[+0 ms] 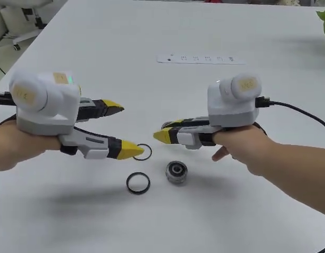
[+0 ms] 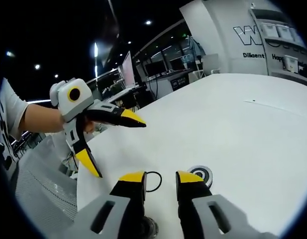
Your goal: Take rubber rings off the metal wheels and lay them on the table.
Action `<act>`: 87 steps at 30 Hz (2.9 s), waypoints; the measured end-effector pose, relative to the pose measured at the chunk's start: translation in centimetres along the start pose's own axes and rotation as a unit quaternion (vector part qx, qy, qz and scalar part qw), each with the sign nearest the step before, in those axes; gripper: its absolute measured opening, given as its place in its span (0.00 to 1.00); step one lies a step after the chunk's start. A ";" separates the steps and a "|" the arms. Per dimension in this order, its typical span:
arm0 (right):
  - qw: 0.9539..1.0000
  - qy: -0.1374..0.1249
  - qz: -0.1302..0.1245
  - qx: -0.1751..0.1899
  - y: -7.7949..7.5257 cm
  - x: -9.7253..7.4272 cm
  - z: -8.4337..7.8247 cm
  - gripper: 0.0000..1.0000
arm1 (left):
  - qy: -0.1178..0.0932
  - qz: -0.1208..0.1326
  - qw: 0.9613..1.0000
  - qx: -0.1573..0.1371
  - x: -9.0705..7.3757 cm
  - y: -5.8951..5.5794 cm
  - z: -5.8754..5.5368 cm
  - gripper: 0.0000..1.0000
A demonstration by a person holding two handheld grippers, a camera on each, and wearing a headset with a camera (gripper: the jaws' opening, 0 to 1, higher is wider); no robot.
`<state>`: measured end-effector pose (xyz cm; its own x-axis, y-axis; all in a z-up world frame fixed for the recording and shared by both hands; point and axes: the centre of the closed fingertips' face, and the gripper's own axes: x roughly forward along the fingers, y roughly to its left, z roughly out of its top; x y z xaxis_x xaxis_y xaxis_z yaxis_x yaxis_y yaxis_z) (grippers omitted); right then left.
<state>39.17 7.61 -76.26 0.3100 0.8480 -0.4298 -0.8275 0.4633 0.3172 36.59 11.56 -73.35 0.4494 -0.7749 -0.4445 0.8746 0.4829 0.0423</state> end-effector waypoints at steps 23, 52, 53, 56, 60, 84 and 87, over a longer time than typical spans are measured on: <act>0.997 0.012 -0.055 -0.062 -4.7 -2.4 -1.4 0.28 | 0.007 -0.003 1.000 -0.012 3.1 1.8 0.3 0.64; 0.996 0.021 -0.031 -0.087 -4.9 -0.4 -3.0 0.18 | 0.025 -0.021 0.999 -0.023 7.3 1.5 -0.5 0.49; 0.996 0.020 -0.031 -0.086 -4.9 -0.4 -3.0 0.17 | 0.026 -0.022 0.999 -0.024 7.5 1.5 -0.6 0.48; 0.996 0.017 -0.030 -0.084 -4.9 -0.3 -2.9 0.16 | 0.027 -0.022 0.999 -0.027 7.8 1.5 -0.6 0.46; 0.996 0.020 -0.029 -0.083 -4.9 -0.3 -3.2 0.16 | 0.026 -0.025 0.999 -0.030 8.4 1.3 -0.4 0.44; 0.997 0.013 -0.029 -0.071 -4.9 -0.4 -3.2 0.12 | 0.044 -0.023 0.998 -0.035 10.5 1.1 -0.7 0.21; 0.997 0.013 -0.029 -0.070 -4.9 -0.4 -3.2 0.12 | 0.050 -0.020 0.998 -0.030 10.5 1.1 -0.9 0.19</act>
<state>41.55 4.16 -80.35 0.3484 0.8134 -0.4659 -0.8668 0.4688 0.1702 42.08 4.34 -78.81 0.3917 -0.7504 -0.5324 0.8775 0.4786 -0.0290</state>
